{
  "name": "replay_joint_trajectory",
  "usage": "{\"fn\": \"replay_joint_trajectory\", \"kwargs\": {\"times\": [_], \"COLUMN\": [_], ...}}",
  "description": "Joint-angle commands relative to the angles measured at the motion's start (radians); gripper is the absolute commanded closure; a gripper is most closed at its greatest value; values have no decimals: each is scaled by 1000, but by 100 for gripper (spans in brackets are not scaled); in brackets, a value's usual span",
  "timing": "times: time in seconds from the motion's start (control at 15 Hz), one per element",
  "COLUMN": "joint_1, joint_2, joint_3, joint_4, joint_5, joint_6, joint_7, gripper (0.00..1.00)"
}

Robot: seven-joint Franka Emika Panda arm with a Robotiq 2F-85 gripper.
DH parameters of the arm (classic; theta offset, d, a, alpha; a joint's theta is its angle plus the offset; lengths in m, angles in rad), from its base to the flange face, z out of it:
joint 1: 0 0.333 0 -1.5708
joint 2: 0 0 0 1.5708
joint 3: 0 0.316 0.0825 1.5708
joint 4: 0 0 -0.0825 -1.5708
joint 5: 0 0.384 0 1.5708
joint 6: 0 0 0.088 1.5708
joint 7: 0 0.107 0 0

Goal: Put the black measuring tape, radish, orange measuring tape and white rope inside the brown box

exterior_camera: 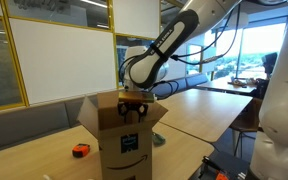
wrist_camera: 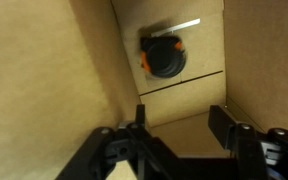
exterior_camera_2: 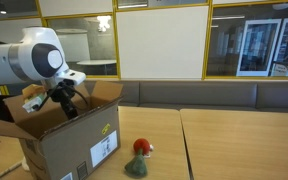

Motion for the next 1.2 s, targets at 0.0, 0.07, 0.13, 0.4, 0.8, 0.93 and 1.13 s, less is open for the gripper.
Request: {"fn": "replay_joint_trajectory", "kwargs": {"times": [0.0,0.07,0.13,0.4,0.8,0.93,1.13], "joint_1": [24,25,26,22,-8,-30,-73], "joint_2": [7,2,-5,-85,-327,-421,-551], "joint_3": [-25,-28,-29,-35,-36,-43,-68], "joint_4": [39,39,41,27,-7,-17,-40], "joint_5": [-22,-23,-26,-65,-121,-122,-121], "joint_6": [-29,-31,-36,-66,-142,-173,-212], "joint_7": [9,7,8,13,-5,-16,-35], "gripper": [0,0,0,0,0,0,0]}}
